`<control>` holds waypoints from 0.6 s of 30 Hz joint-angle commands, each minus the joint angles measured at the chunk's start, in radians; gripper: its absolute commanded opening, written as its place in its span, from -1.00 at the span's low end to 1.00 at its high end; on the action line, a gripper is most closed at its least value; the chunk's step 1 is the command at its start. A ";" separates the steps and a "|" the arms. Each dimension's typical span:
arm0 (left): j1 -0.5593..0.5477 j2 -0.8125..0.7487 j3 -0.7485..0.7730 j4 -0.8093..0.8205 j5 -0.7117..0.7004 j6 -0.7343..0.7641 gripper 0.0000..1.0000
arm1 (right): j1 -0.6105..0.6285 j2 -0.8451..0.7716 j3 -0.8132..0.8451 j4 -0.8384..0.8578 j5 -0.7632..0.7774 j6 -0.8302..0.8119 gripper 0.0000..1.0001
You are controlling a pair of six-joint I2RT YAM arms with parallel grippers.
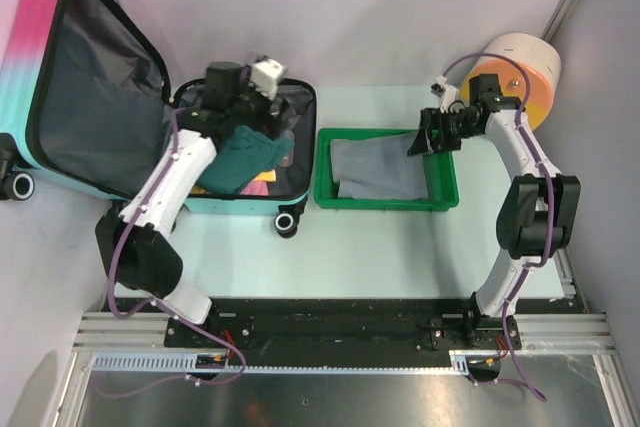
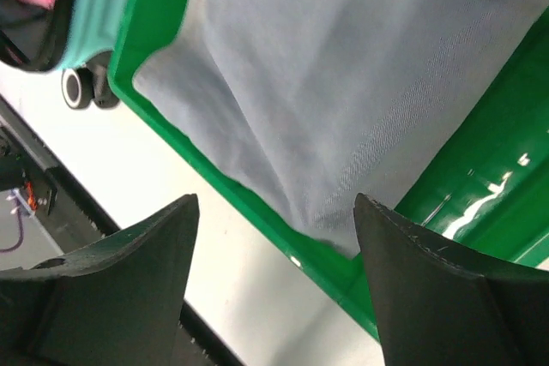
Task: Open, take out, and arrange the luggage
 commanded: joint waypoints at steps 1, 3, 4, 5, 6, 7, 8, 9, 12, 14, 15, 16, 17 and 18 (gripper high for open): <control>0.096 0.047 -0.027 -0.019 -0.221 -0.041 0.86 | 0.006 -0.103 0.044 0.198 -0.034 0.064 0.60; 0.099 0.110 -0.016 -0.014 -0.294 -0.019 0.86 | 0.021 -0.114 0.042 0.268 -0.011 0.079 0.62; 0.097 0.139 -0.007 -0.016 -0.311 -0.019 0.86 | 0.026 -0.112 0.047 0.279 -0.007 0.081 0.63; 0.097 0.162 0.016 -0.016 -0.339 -0.028 0.87 | 0.032 -0.111 0.060 0.287 -0.004 0.083 0.63; 0.097 0.185 0.025 -0.016 -0.338 -0.024 0.89 | 0.035 -0.106 0.068 0.285 -0.001 0.087 0.62; 0.093 0.225 0.033 -0.014 -0.347 -0.021 0.91 | 0.034 -0.102 0.074 0.282 0.000 0.092 0.63; 0.091 0.241 0.044 -0.016 -0.341 -0.015 0.97 | 0.034 -0.092 0.077 0.273 0.006 0.098 0.63; 0.088 0.260 0.048 -0.016 -0.332 -0.012 1.00 | 0.032 -0.091 0.082 0.270 0.008 0.105 0.63; 0.067 0.326 0.062 -0.014 -0.351 0.019 1.00 | 0.026 -0.085 0.081 0.244 0.006 0.107 0.62; 0.059 0.379 0.079 -0.011 -0.377 0.034 1.00 | 0.024 -0.088 0.074 0.232 0.009 0.102 0.62; 0.057 0.394 0.087 -0.010 -0.385 0.039 1.00 | 0.026 -0.094 0.073 0.229 0.011 0.102 0.62; 0.056 0.415 0.094 -0.008 -0.399 0.045 0.99 | 0.020 -0.095 0.068 0.229 0.011 0.101 0.62; 0.054 0.446 0.108 -0.006 -0.420 0.059 0.99 | 0.017 -0.097 0.068 0.224 0.014 0.099 0.62; 0.054 0.464 0.114 -0.005 -0.439 0.067 0.99 | 0.015 -0.095 0.068 0.222 0.017 0.101 0.62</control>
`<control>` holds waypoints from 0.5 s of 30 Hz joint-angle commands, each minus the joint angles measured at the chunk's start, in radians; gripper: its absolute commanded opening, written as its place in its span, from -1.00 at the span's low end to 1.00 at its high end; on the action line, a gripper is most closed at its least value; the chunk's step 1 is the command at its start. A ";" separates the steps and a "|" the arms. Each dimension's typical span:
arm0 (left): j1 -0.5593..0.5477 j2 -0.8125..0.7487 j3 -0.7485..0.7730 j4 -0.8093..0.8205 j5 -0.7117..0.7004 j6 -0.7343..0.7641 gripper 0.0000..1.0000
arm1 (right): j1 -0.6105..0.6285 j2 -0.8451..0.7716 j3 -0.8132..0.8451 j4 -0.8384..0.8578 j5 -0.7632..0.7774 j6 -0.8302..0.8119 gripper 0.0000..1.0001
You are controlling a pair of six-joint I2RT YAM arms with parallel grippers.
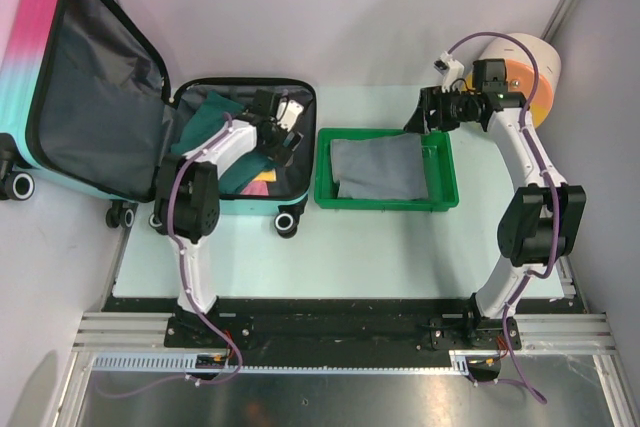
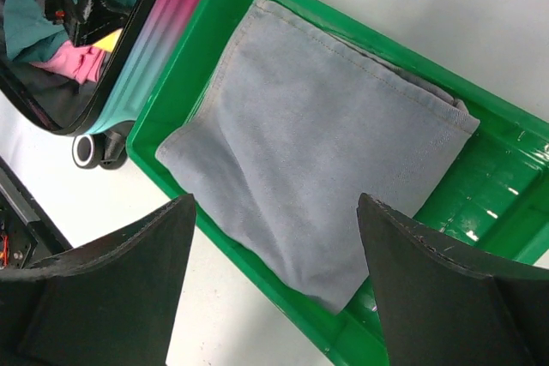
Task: Open, take out, and arrange the luggage
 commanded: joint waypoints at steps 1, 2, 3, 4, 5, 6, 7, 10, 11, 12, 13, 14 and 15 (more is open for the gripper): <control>-0.012 0.059 0.081 0.031 -0.097 0.053 1.00 | -0.016 -0.013 0.027 -0.004 0.012 0.011 0.62; -0.014 0.082 0.091 0.032 -0.134 0.065 0.99 | -0.019 -0.012 0.029 -0.004 0.014 0.016 0.62; -0.012 0.089 0.094 0.035 -0.151 0.068 0.99 | -0.021 -0.012 0.029 -0.004 0.014 0.017 0.62; -0.012 0.095 0.097 0.040 -0.166 0.070 0.94 | -0.019 -0.010 0.032 -0.007 0.014 0.019 0.61; -0.011 0.098 0.100 0.043 -0.179 0.074 0.90 | -0.021 -0.010 0.032 -0.007 0.011 0.022 0.61; -0.009 0.092 0.101 0.043 -0.189 0.071 0.84 | -0.021 -0.012 0.032 -0.008 0.009 0.022 0.61; -0.003 0.083 0.100 0.044 -0.185 0.068 0.69 | -0.021 -0.013 0.030 -0.007 0.009 0.021 0.61; 0.018 0.032 0.091 0.044 -0.144 0.047 0.18 | -0.021 -0.016 0.026 -0.008 0.001 0.024 0.60; 0.023 0.020 0.088 0.044 -0.136 0.038 0.08 | -0.021 -0.016 0.022 -0.007 -0.003 0.025 0.60; 0.029 -0.005 0.088 0.044 -0.121 0.035 -0.02 | -0.021 -0.015 0.022 -0.004 -0.005 0.028 0.59; 0.041 -0.015 0.088 0.044 -0.114 0.027 -0.21 | -0.021 -0.015 0.021 -0.001 -0.009 0.031 0.59; 0.048 -0.023 0.089 0.044 -0.108 0.027 -0.33 | -0.022 -0.015 0.021 0.002 -0.011 0.034 0.58; 0.054 -0.031 0.091 0.046 -0.108 0.025 -0.46 | -0.022 -0.012 0.021 0.005 -0.014 0.039 0.58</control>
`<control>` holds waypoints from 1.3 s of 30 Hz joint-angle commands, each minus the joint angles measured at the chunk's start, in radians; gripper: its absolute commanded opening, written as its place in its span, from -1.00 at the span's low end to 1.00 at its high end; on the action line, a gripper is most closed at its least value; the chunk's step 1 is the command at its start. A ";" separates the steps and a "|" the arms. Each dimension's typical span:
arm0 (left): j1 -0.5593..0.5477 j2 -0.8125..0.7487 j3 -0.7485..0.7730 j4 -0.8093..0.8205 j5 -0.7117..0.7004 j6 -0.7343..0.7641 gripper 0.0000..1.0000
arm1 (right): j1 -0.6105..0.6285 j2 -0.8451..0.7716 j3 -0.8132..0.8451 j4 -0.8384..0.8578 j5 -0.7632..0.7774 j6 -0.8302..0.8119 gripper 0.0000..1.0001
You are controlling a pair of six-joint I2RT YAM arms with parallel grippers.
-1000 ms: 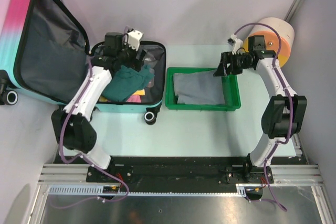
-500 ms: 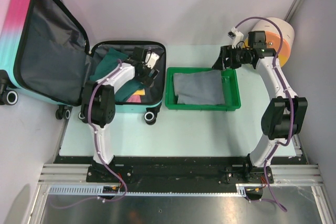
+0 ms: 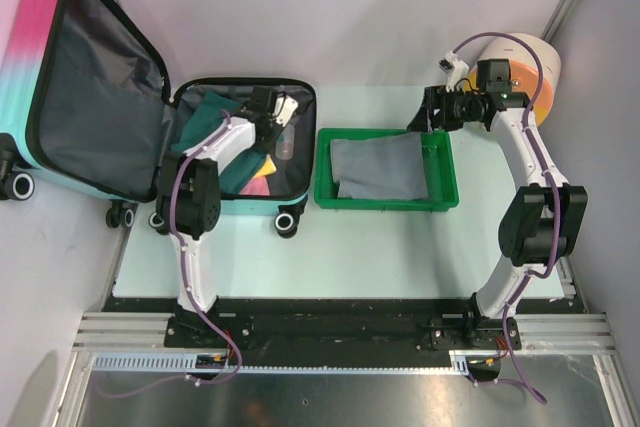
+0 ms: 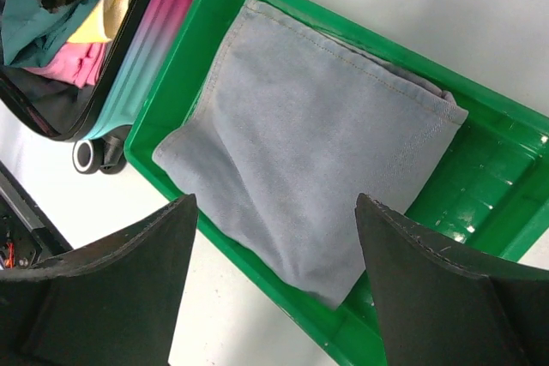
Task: Open, take out, and arrange the luggage
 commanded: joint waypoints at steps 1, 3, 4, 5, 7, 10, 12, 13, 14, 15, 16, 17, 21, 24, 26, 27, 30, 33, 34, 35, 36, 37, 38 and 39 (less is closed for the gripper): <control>0.054 -0.112 0.032 0.028 0.022 -0.023 -0.75 | -0.001 -0.010 0.022 0.015 -0.020 0.024 0.57; 0.074 -0.128 0.044 0.028 0.031 -0.039 -1.00 | -0.001 -0.009 0.022 0.018 -0.023 0.028 0.57; 0.096 -0.144 0.047 0.028 0.041 -0.045 -1.00 | -0.001 -0.009 0.021 0.020 -0.025 0.031 0.56; 0.106 -0.152 0.055 0.030 0.060 -0.048 -0.99 | -0.001 -0.007 0.021 0.020 -0.026 0.031 0.56; 0.134 -0.163 0.063 0.028 0.105 -0.056 -1.00 | -0.001 -0.007 0.015 0.021 -0.031 0.031 0.56; 0.146 -0.157 0.069 0.028 0.119 -0.045 -0.92 | 0.000 -0.010 0.006 0.025 -0.035 0.033 0.55; 0.149 -0.143 0.067 0.025 0.136 -0.048 -0.79 | 0.000 -0.007 0.006 0.026 -0.037 0.034 0.56; 0.152 -0.138 0.067 0.025 0.148 -0.063 -0.67 | -0.001 -0.007 0.006 0.025 -0.037 0.034 0.56; 0.151 -0.132 0.069 0.023 0.160 -0.073 -0.58 | -0.001 -0.006 0.006 0.025 -0.037 0.034 0.56; 0.152 -0.116 0.070 0.023 0.160 -0.082 -0.48 | -0.001 -0.006 0.007 0.025 -0.038 0.034 0.56; 0.151 -0.108 0.073 0.025 0.185 -0.099 -0.26 | -0.001 -0.006 0.007 0.023 -0.040 0.036 0.56; 0.151 -0.097 0.085 0.023 0.186 -0.111 -0.10 | -0.001 -0.006 0.006 0.025 -0.038 0.036 0.56; 0.151 -0.027 0.128 0.022 0.199 -0.154 0.40 | 0.000 -0.007 0.004 0.017 -0.038 0.037 0.56; 0.149 0.004 0.159 0.020 0.171 -0.163 0.50 | -0.001 -0.007 0.004 0.006 -0.034 0.037 0.56; 0.149 0.030 0.178 0.020 0.173 -0.165 0.56 | -0.001 -0.010 0.002 -0.001 -0.029 0.037 0.55; 0.151 0.038 0.182 0.022 0.171 -0.163 0.59 | -0.001 -0.012 -0.001 -0.003 -0.031 0.037 0.56; 0.143 0.056 0.193 0.019 0.171 -0.154 0.61 | -0.001 -0.010 -0.002 -0.009 -0.025 0.037 0.55; 0.137 0.052 0.184 0.014 0.186 -0.145 0.56 | -0.001 -0.007 0.001 -0.009 -0.022 0.042 0.55; 0.136 0.044 0.176 0.014 0.200 -0.136 0.52 | -0.001 -0.007 0.002 -0.008 -0.023 0.044 0.55; 0.134 0.037 0.155 0.016 0.223 -0.129 0.45 | -0.003 -0.007 0.002 -0.006 -0.022 0.048 0.55; 0.131 0.021 0.144 0.014 0.235 -0.125 -0.02 | -0.001 -0.007 0.002 -0.003 -0.023 0.051 0.56; 0.131 0.014 0.133 0.014 0.240 -0.119 -0.35 | -0.001 -0.006 0.002 0.002 -0.025 0.053 0.55; 0.133 0.009 0.127 0.016 0.239 -0.120 -0.64 | -0.001 -0.006 0.002 0.005 -0.023 0.057 0.56; 0.139 -0.006 0.124 0.014 0.243 -0.122 -0.99 | -0.001 -0.004 0.004 0.006 -0.023 0.060 0.55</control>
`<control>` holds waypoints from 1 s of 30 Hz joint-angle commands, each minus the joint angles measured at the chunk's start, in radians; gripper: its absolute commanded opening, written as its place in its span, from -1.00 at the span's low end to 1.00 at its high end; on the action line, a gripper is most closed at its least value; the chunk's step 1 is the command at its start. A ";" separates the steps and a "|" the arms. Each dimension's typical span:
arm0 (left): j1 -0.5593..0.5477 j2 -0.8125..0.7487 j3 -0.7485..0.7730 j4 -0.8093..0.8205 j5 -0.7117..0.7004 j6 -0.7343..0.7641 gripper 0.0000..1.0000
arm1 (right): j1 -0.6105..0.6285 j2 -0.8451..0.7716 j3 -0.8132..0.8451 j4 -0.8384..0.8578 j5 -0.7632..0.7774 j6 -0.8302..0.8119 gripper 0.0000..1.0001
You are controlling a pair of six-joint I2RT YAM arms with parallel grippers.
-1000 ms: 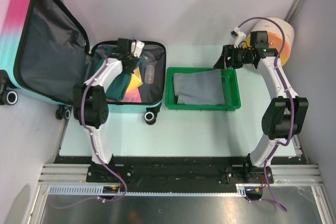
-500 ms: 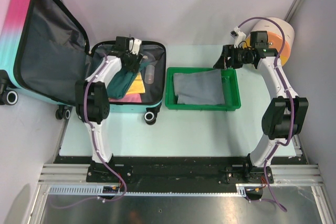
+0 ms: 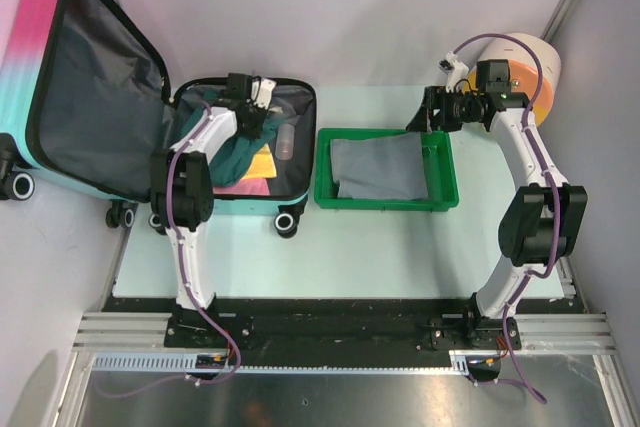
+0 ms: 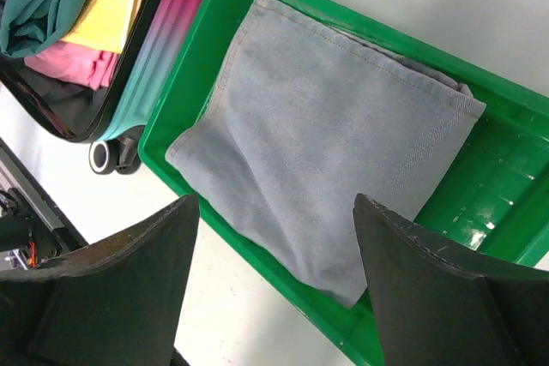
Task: Open, take out, and arrange the luggage
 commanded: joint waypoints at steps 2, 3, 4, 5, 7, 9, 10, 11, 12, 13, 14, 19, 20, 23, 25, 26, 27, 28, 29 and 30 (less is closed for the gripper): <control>0.017 -0.087 -0.009 0.018 0.081 -0.013 -1.00 | -0.001 0.000 0.008 0.019 -0.013 0.033 0.56; 0.025 -0.121 -0.010 0.018 0.144 -0.022 -1.00 | -0.001 0.000 0.008 0.024 -0.017 0.041 0.55; 0.026 -0.144 -0.007 0.018 0.186 -0.030 -1.00 | -0.001 0.002 0.006 0.031 -0.022 0.045 0.56; 0.026 -0.165 -0.009 0.018 0.222 -0.032 -1.00 | 0.002 -0.001 0.003 0.038 -0.025 0.050 0.55; 0.020 -0.225 0.003 0.019 0.298 -0.059 -1.00 | 0.003 0.000 -0.012 0.070 -0.031 0.079 0.56; 0.011 -0.253 0.019 0.018 0.368 -0.100 -1.00 | 0.002 0.006 -0.015 0.082 -0.046 0.107 0.56; 0.006 -0.273 0.037 0.019 0.381 -0.108 -0.99 | 0.002 0.010 -0.014 0.082 -0.053 0.114 0.56; 0.000 -0.279 0.048 0.019 0.391 -0.110 -1.00 | 0.000 0.022 -0.014 0.082 -0.057 0.120 0.56; -0.020 -0.282 0.060 0.019 0.395 -0.108 -1.00 | -0.001 0.023 -0.015 0.084 -0.060 0.125 0.56; -0.029 -0.284 0.071 0.019 0.404 -0.107 -1.00 | -0.001 0.026 -0.017 0.084 -0.062 0.131 0.56; -0.041 -0.282 0.094 0.021 0.405 -0.111 -1.00 | -0.001 0.031 -0.018 0.084 -0.063 0.134 0.56; -0.144 -0.232 0.210 0.022 0.454 -0.180 -1.00 | -0.058 0.036 -0.032 0.081 -0.079 0.156 0.56; -0.164 -0.210 0.229 0.022 0.453 -0.183 -0.99 | -0.069 0.037 -0.037 0.077 -0.079 0.154 0.56; -0.268 -0.164 0.306 0.033 0.456 -0.189 -1.00 | -0.113 0.033 -0.049 0.051 -0.086 0.148 0.55; -0.308 -0.112 0.367 0.036 0.458 -0.196 -1.00 | -0.148 0.025 -0.053 0.033 -0.090 0.137 0.55; -0.346 -0.095 0.387 0.041 0.458 -0.196 -1.00 | -0.161 0.022 -0.061 0.025 -0.090 0.133 0.55; -0.365 -0.059 0.404 0.042 0.458 -0.194 -1.00 | -0.176 0.017 -0.069 0.012 -0.091 0.124 0.55; -0.383 -0.042 0.439 0.047 0.458 -0.194 -1.00 | -0.190 0.007 -0.075 0.007 -0.093 0.119 0.55; -0.415 -0.026 0.457 0.050 0.458 -0.193 -0.99 | -0.217 -0.001 -0.089 -0.002 -0.093 0.116 0.55; -0.434 -0.008 0.471 0.054 0.451 -0.187 -1.00 | -0.230 -0.006 -0.095 -0.010 -0.093 0.102 0.55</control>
